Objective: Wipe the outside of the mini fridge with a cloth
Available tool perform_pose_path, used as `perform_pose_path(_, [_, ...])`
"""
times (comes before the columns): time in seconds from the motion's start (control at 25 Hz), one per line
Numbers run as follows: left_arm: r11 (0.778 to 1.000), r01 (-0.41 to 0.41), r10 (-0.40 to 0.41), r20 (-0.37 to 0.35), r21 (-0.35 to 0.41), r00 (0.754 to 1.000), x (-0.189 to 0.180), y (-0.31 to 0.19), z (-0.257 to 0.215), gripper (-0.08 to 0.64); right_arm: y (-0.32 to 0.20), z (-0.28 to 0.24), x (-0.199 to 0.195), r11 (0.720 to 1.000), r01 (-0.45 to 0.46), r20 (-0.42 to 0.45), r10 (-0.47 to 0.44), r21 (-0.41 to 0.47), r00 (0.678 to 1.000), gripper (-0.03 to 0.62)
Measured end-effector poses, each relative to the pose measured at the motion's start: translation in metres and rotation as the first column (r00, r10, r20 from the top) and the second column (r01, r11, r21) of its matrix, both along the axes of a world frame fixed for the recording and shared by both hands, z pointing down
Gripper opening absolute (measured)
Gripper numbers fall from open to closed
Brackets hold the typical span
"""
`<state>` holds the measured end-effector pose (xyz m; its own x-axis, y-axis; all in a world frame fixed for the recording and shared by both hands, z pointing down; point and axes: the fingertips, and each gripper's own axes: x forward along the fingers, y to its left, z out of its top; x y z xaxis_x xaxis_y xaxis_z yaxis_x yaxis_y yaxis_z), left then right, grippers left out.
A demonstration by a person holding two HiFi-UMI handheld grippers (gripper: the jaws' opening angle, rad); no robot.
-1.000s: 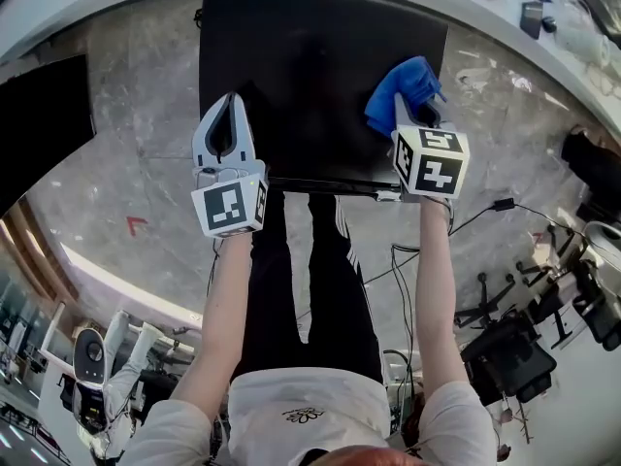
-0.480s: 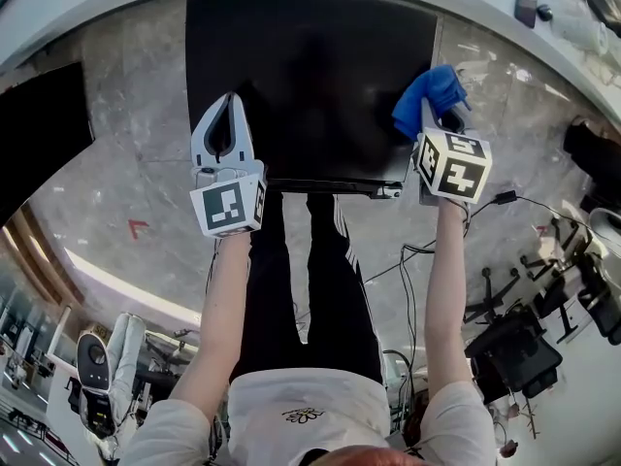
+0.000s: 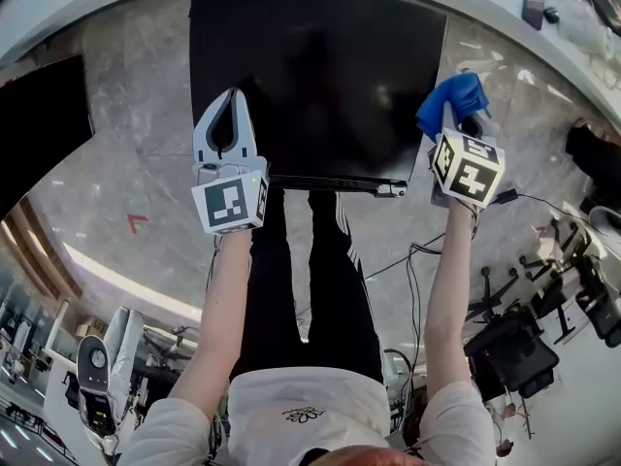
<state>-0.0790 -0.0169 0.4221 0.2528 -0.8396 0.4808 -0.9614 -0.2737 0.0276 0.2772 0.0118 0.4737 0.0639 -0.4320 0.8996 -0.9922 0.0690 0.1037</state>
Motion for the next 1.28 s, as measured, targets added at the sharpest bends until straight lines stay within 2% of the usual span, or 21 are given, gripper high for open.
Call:
perform_pose_path(0.12, [1.0, 0.01, -0.01, 0.005, -0.002, 1.0, -0.008, 0.002, 0.001, 0.005, 0.005, -0.022, -0.009, 0.999, -0.002, 0.018, 0.001, 0.04, 1.0, 0.072])
perform_pose_path(0.2, [1.0, 0.024, -0.024, 0.009, -0.004, 1.0, -0.016, 0.004, 0.002, 0.005, 0.009, -0.045, -0.028, 0.997, 0.019, 0.052, -0.023, 0.077, 0.998, 0.072])
perform_pose_path(0.44, [0.998, 0.064, -0.064, 0.026, -0.019, 0.998, -0.039, 0.013, 0.007, 0.005, 0.003, -0.078, -0.121, 0.982, 0.112, 0.212, -0.144, 0.153, 0.967, 0.072])
perform_pose_path(0.56, [0.995, 0.099, -0.098, 0.029, -0.009, 0.995, -0.054, 0.013, 0.006, 0.005, -0.01, -0.077, -0.186, 0.974, 0.14, 0.342, -0.194, 0.176, 0.919, 0.072])
perform_pose_path(0.72, [0.992, 0.13, -0.129, 0.035, -0.012, 0.991, -0.073, 0.012, 0.011, 0.005, -0.022, -0.08, -0.288, 0.962, 0.178, 0.495, -0.261, 0.209, 0.829, 0.072])
perform_pose_path(0.84, [0.99, 0.143, -0.142, 0.056, -0.017, 0.988, -0.094, 0.013, 0.011, 0.005, -0.02, -0.083, -0.361, 0.946, 0.234, 0.565, -0.321, 0.222, 0.76, 0.072])
perform_pose_path(0.96, [0.985, 0.17, -0.168, 0.071, -0.016, 0.983, -0.117, 0.016, 0.012, 0.005, -0.011, -0.066, -0.41, 0.941, 0.284, 0.603, -0.338, 0.186, 0.723, 0.072])
perform_pose_path(1.08, [0.978, 0.206, -0.204, 0.073, -0.023, 0.976, -0.137, 0.022, 0.014, 0.005, -0.005, -0.041, -0.433, 0.948, 0.295, 0.629, -0.301, 0.118, 0.716, 0.072])
perform_pose_path(1.28, [0.977, 0.21, -0.207, 0.075, -0.028, 0.975, -0.151, 0.024, 0.023, 0.005, -0.012, -0.009, -0.446, 0.941, 0.327, 0.547, -0.317, 0.084, 0.775, 0.072])
